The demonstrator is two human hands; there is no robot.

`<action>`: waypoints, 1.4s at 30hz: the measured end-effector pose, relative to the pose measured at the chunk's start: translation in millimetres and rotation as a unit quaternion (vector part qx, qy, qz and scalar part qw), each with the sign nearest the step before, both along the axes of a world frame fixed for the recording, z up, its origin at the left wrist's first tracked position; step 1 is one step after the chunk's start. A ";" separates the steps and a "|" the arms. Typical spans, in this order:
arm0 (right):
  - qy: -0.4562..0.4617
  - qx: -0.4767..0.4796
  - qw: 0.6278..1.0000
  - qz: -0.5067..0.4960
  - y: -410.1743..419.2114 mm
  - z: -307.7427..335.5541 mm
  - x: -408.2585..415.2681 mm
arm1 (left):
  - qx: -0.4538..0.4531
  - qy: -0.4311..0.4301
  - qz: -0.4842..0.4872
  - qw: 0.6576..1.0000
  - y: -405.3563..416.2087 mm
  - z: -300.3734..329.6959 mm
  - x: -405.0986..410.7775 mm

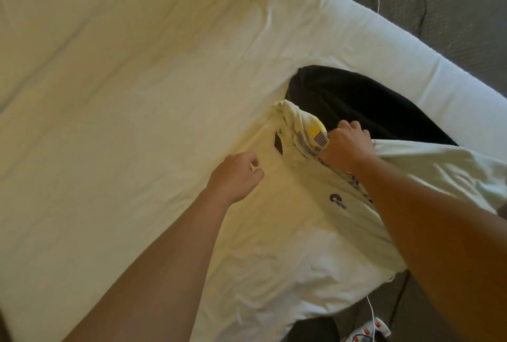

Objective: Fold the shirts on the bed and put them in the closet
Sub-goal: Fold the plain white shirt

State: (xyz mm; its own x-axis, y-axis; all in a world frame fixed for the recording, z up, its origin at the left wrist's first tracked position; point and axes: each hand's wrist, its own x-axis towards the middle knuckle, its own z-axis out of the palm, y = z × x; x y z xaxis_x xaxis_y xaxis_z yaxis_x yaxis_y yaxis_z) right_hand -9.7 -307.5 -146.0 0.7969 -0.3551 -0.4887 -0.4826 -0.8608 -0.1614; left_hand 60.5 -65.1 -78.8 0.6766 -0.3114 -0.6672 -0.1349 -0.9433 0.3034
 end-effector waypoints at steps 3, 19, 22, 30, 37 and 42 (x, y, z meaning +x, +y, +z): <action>0.072 0.092 0.993 -0.026 23.2 38.8 -15.7 | 0.000 0.004 -0.003 1.000 12.3 27.3 -18.7; 0.090 0.209 0.950 0.216 287.3 271.3 -102.4 | -0.004 -0.044 0.118 0.992 240.8 198.2 -211.1; 0.032 0.227 0.942 0.245 350.3 339.6 -115.2 | -0.046 -0.066 0.203 0.976 305.1 235.4 -235.8; -0.168 0.310 0.886 0.302 495.0 479.8 -148.4 | -0.264 -0.076 0.562 0.781 450.8 338.3 -285.1; -0.305 0.381 0.807 0.333 572.8 549.2 -162.4 | -0.523 -0.152 0.590 0.596 514.6 442.0 -292.6; -0.368 0.459 0.767 0.257 593.0 576.3 -156.3 | -0.566 -0.291 0.534 0.557 537.1 525.2 -287.6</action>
State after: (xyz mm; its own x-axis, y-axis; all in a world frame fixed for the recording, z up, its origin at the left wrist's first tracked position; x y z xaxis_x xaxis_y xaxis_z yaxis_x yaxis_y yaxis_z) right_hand -165.9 285.5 430.3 0.8958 0.3237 0.3046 0.3953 -0.2670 -0.8789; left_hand -227.1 472.1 446.4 0.8782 0.4778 -0.0241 -0.0664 0.1716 0.9829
